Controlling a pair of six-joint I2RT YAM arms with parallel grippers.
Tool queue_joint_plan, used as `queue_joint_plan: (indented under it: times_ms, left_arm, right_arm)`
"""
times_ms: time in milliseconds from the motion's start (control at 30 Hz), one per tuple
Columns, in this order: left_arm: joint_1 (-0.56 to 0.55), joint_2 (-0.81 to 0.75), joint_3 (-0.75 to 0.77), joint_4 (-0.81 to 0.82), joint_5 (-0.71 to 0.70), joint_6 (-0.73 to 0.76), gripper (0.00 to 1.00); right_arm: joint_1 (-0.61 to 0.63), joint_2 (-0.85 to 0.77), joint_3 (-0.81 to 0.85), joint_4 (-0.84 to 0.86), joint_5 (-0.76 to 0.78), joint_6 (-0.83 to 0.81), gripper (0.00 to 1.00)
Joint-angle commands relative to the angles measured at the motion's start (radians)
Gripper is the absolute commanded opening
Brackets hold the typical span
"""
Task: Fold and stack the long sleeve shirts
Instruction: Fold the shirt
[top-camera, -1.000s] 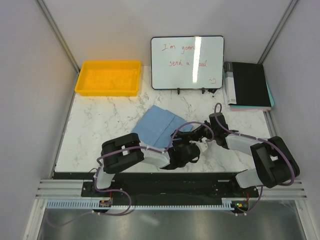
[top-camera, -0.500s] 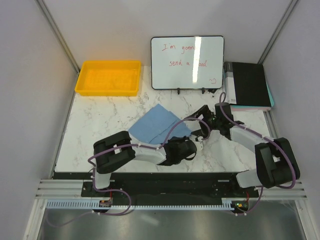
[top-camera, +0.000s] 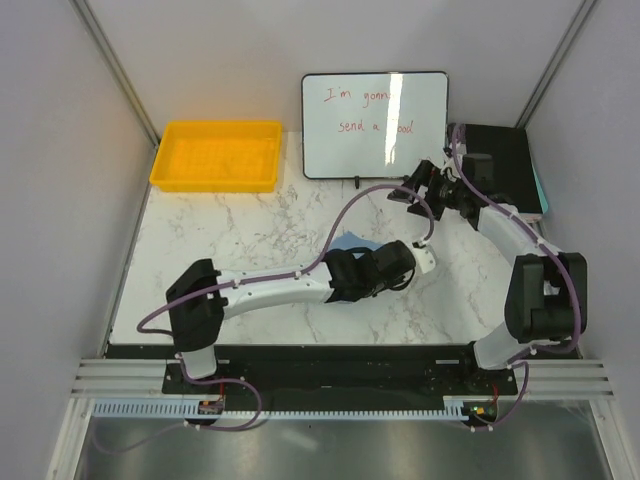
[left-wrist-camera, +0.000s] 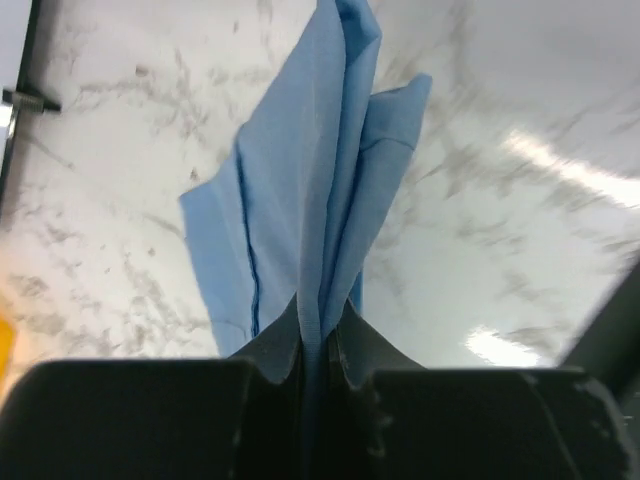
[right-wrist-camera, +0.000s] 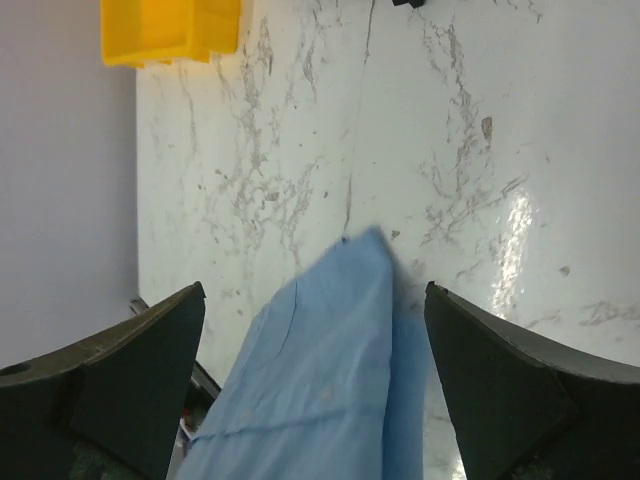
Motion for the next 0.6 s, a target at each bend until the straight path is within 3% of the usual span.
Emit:
queue_joint_plan:
  times_ms: [0,67,167,200,333,367,433,567]
  left_arm:
    - [0.001,-0.110,0.242,-0.218,0.233,-0.268,0.02]
    - [0.038,-0.153,0.277,-0.227,0.330,-0.324,0.02]
    - [0.185,-0.188,0.260,-0.213,0.542,-0.452,0.02]
    - [0.292,-0.192,0.242,-0.210,0.603,-0.538,0.02]
    - [0.519,-0.161,0.021,-0.022,0.865,-0.666,0.02]
    - [0.605,-0.147,-0.099,0.044,1.028,-0.730,0.02]
    - [0.659,-0.101,-0.192,0.194,1.112,-0.764,0.02]
    - [0.768,-0.060,-0.358,0.304,1.089,-0.688,0.02]
  right_arm:
    - [-0.015,0.122,0.119,-0.098,-0.119,-0.300,0.98]
    - [-0.032,0.172,0.172,-0.132,-0.122,-0.339,0.98]
    - [-0.061,0.216,0.222,-0.167,-0.119,-0.409,0.98]
    - [-0.063,0.231,0.239,-0.204,-0.117,-0.443,0.98]
    - [-0.067,0.291,0.288,-0.259,-0.082,-0.492,0.98]
    - [-0.069,0.299,0.291,-0.261,-0.085,-0.495,0.98]
    - [-0.068,0.319,0.307,-0.279,-0.093,-0.492,0.98]
    - [-0.069,0.322,0.325,-0.307,-0.108,-0.497,0.98]
